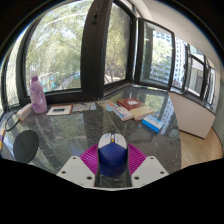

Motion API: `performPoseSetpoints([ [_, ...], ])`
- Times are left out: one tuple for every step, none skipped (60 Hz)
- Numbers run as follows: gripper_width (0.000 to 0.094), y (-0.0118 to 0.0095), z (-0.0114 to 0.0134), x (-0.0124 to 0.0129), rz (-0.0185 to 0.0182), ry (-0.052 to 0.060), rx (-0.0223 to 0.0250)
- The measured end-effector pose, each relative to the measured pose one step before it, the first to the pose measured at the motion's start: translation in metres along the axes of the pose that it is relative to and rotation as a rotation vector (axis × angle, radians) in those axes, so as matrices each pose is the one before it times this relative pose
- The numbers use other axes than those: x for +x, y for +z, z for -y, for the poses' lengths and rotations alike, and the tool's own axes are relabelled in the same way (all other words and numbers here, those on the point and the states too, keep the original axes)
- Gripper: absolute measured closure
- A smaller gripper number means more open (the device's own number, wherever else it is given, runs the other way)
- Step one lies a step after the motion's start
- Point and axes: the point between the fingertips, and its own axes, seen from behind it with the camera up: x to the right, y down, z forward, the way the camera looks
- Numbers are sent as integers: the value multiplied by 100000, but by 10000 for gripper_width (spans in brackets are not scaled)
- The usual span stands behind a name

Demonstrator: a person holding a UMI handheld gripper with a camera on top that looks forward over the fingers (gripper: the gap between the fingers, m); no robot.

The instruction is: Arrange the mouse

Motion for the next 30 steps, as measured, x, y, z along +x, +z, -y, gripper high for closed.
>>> performPoseSetpoints([
  [575, -293, 1291, 34, -996, 522, 1846],
  [576, -252, 1356, -28, -848, 549, 1958],
  [576, -319, 1473, -93, -712, 805, 2199],
  [576, -305, 1536, -213, -608, 945, 2459],
  [576, 97, 1719, -75, -372, 998, 2409],
  [577, -504, 1415, -531, 317, 592, 2455],
  [577, -335, 1561, -600, 266, 624, 2553],
  [578, -320, 1558, -709, 451, 515, 2582],
  [579, -349, 1572, -784, 472, 527, 2709],
  [578, -324, 1545, -839, 597, 593, 2847],
  [578, -295, 1452, -1019, 817, 570, 2807],
  [579, -54, 2143, -1225, 838, 725, 2700],
  [578, -30, 727, -1077, 1713, -222, 1967],
  [578, -176, 1018, -1429, 1797, -34, 2020],
  [578, -163, 935, -1497, 1788, 101, 1841],
  [578, -109, 792, -1482, 1778, 153, 1590],
  [577, -66, 554, -1491, 1818, 88, 1204],
  [578, -169, 747, -2105, 1470, 222, 1170],
  [578, 490, -135, -677, 2214, -601, -123],
  [578, 98, -210, -1681, 2119, -113, -101],
  [578, 138, -355, -1591, 2074, -70, -365],
  [579, 195, -632, -1547, 2046, -164, -771],
  [579, 291, -849, -1469, 2038, -367, -1229],
  [579, -119, -1151, -2636, 1880, -52, -903],
  [579, 848, -339, -521, 1830, -633, -2596],
  [579, 454, -1376, -1401, 1765, -365, -2055],
  [578, 586, -1261, -938, 1708, -569, -2354],
  [579, 538, -1490, -1008, 1799, -597, -2964],
  [577, 278, -2546, -2183, 1832, -159, -2464],
  [578, 677, -1662, -1144, 1828, 178, -3172],
])
